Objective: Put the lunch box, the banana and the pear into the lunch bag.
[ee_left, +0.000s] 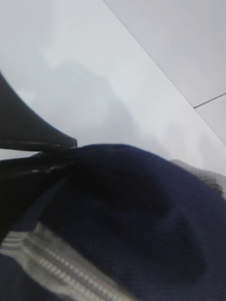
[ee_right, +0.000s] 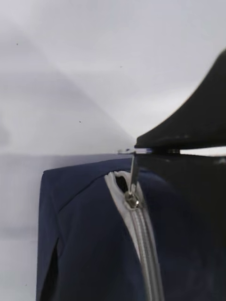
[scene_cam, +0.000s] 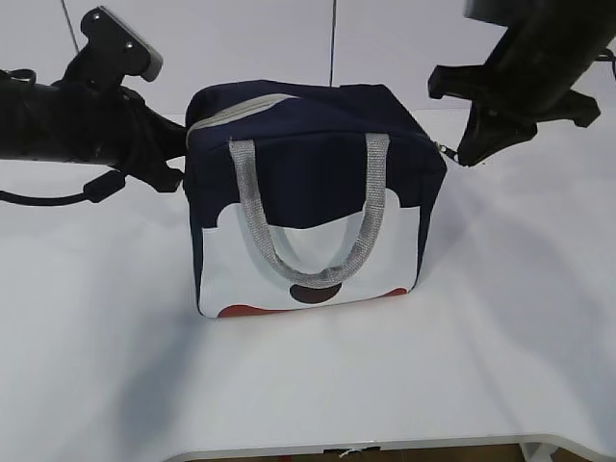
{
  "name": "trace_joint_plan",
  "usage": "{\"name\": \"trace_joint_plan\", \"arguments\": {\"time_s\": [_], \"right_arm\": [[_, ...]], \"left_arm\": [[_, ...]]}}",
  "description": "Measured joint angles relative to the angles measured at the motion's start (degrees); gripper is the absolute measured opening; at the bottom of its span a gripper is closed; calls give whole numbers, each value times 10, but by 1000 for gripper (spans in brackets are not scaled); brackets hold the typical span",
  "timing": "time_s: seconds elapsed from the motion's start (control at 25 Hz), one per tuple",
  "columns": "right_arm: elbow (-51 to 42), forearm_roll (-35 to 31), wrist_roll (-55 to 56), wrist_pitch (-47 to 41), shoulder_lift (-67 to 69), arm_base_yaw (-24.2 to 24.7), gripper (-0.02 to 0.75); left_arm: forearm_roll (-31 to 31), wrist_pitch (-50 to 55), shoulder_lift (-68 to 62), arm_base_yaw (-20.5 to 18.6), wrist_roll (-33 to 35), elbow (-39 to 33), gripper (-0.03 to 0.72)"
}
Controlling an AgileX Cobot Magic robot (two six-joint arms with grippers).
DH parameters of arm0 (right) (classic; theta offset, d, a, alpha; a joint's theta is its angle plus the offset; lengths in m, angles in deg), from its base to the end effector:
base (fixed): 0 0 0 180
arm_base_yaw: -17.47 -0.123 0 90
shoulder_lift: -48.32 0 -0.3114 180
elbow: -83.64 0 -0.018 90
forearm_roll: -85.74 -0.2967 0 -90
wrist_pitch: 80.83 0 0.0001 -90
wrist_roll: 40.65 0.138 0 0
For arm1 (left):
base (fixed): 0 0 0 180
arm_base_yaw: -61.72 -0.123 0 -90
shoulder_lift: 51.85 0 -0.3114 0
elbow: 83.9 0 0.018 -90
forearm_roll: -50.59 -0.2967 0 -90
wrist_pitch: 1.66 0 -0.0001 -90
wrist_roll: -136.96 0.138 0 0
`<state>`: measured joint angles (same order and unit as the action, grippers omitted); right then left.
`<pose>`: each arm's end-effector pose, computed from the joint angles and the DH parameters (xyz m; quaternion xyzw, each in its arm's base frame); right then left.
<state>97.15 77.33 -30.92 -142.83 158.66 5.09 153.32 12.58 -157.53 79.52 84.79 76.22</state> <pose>0.4405 0.1149 0.2701 -0.0007 0.9806 0.1038 0.1664 0.4175 -0.1689 0.1932 0.3696 0.7894 -0.0769 0.4840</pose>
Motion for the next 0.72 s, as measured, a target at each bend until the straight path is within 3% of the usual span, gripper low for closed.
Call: {"name": "trace_joint_plan", "arguments": {"time_s": [0.2, 0.52, 0.72], "right_arm": [[0, -16, -32, 7, 22, 0, 18], [0, -131, -122, 34, 63, 16, 18], [1, -158, -155, 43, 79, 26, 18]], "left_arm": [[2, -17, 0, 0, 0, 0, -16], [9, -84, 0, 0, 0, 1, -17], [12, -99, 0, 0, 0, 1, -17]]}}
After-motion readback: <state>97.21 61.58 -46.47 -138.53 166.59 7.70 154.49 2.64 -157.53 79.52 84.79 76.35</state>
